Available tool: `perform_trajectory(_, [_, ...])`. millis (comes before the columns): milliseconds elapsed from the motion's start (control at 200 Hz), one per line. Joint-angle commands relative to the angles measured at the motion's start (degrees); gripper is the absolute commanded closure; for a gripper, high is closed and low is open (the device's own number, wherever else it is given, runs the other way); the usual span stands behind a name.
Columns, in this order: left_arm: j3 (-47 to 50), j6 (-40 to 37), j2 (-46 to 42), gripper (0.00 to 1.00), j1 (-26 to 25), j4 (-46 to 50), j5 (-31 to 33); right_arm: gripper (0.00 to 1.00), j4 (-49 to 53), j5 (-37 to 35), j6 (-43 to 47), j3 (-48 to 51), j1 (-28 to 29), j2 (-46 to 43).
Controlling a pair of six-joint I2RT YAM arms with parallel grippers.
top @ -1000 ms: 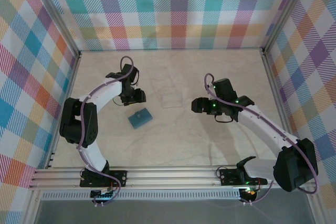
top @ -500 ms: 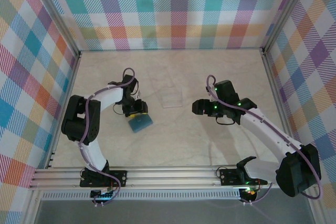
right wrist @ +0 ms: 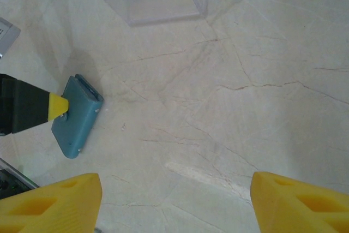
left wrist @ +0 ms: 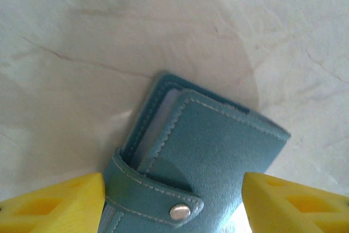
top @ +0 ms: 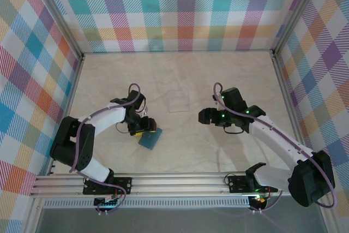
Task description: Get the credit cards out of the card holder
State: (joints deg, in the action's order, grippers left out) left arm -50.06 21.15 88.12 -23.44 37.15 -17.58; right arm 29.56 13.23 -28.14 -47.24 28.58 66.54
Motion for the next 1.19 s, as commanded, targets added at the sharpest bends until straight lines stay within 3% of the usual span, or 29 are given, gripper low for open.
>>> perform_trajectory(0, [1.72,3.83,-2.81,0.33,-3.0,-0.84,-1.07,0.27,-0.82,1.68,-0.77,0.73,0.47,-0.97])
perform_trajectory(485, [-0.46,5.14,2.86,0.43,-10.85,2.46,10.62,0.28,-2.82,2.37,-1.3,2.72,0.77,-0.65])
perform_trajectory(760, [-2.6,7.71,3.03,0.51,-15.26,1.46,8.62,0.28,-3.04,4.33,-2.85,3.17,0.99,0.51])
perform_trajectory(1190, [-0.51,21.16,3.07,0.55,-25.2,-14.06,0.2,0.29,-16.93,12.52,-12.64,11.61,5.46,4.44])
